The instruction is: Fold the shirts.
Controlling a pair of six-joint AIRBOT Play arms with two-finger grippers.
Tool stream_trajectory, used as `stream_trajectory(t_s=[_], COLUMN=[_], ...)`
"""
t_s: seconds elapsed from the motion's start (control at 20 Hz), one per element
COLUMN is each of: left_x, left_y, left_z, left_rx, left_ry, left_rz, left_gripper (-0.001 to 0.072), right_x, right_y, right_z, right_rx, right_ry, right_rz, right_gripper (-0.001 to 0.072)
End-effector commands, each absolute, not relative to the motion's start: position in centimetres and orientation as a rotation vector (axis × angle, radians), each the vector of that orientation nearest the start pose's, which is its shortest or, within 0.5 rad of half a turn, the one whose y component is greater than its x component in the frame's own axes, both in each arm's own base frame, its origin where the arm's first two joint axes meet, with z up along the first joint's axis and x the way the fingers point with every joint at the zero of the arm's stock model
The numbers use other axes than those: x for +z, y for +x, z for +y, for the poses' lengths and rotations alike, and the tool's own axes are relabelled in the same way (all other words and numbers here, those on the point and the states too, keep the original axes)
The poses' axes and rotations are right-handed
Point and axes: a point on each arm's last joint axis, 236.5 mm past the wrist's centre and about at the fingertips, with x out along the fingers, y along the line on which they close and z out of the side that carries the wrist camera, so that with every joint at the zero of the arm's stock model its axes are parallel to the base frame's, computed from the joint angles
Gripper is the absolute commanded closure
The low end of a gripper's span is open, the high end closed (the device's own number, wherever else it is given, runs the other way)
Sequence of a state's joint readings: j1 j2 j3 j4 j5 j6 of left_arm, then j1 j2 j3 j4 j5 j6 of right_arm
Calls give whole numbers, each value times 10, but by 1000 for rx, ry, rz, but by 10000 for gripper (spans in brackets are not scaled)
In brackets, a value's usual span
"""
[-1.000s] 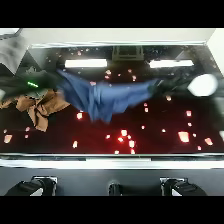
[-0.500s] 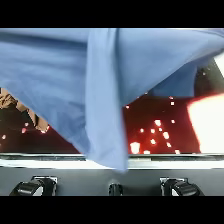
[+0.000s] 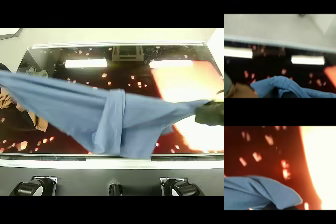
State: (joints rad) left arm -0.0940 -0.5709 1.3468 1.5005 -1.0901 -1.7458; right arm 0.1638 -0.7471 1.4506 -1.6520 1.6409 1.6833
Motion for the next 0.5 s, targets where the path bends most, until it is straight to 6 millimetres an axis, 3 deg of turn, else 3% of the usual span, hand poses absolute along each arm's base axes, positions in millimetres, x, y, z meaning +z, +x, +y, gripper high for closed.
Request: stream_trajectory(t_s=[0.0, 0.05, 0.15, 0.3, 0.45], left_x=[232, 204, 166, 137, 89], left_y=[284, 286, 296, 325, 352], left_z=[-43, -44, -45, -46, -48], left_rx=[-99, -96, -89, -80, -59], left_ry=[-174, -177, -184, -195, -205], left_rz=[623, 679, 705, 671, 784], left_gripper=[675, 675, 675, 675, 675], right_x=[158, 138, 104, 67, 34], right_y=[241, 249, 276, 329, 395], right_z=[23, 24, 29, 39, 53], right_rx=[15, 15, 11, -10, -36], right_ry=[-33, -34, -17, 58, 175], right_rz=[1157, 1159, 1116, 1038, 945], right_gripper=[667, 667, 667, 666, 666])
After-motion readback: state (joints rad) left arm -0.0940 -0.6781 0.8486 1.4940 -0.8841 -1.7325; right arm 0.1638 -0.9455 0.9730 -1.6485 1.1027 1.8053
